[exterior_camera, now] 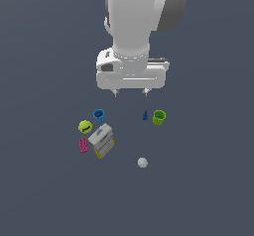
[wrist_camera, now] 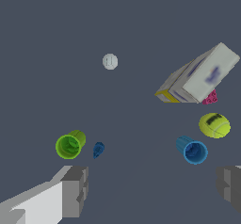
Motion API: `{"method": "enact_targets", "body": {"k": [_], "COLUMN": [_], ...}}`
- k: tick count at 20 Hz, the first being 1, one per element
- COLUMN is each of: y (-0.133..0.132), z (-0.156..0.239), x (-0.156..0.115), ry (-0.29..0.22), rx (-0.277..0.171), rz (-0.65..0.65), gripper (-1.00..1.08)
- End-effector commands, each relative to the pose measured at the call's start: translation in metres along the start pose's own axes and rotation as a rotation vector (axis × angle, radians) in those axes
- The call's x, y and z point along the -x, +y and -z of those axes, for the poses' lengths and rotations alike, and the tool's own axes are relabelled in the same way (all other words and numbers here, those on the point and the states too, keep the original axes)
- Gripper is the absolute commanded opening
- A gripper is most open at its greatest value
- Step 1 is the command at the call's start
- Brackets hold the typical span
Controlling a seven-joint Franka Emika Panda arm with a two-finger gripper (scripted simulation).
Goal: Pick up a designated object from a clutter of objects.
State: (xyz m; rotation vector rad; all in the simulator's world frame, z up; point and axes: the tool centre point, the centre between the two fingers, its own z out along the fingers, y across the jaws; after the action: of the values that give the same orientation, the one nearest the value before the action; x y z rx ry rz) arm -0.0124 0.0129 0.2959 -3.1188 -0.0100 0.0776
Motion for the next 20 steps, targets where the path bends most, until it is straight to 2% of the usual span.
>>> {"method": "enact_targets", "body": {"k": [1, 20], "y": [0.0, 0.003], "z": [0.0, -0.007], "x": [0.0, -0.011], "ry": [0.0, 0.007], "rx": [0.0, 0.005], "rz": [0.0, 0.04], "gripper": [1.0, 1.0]}}
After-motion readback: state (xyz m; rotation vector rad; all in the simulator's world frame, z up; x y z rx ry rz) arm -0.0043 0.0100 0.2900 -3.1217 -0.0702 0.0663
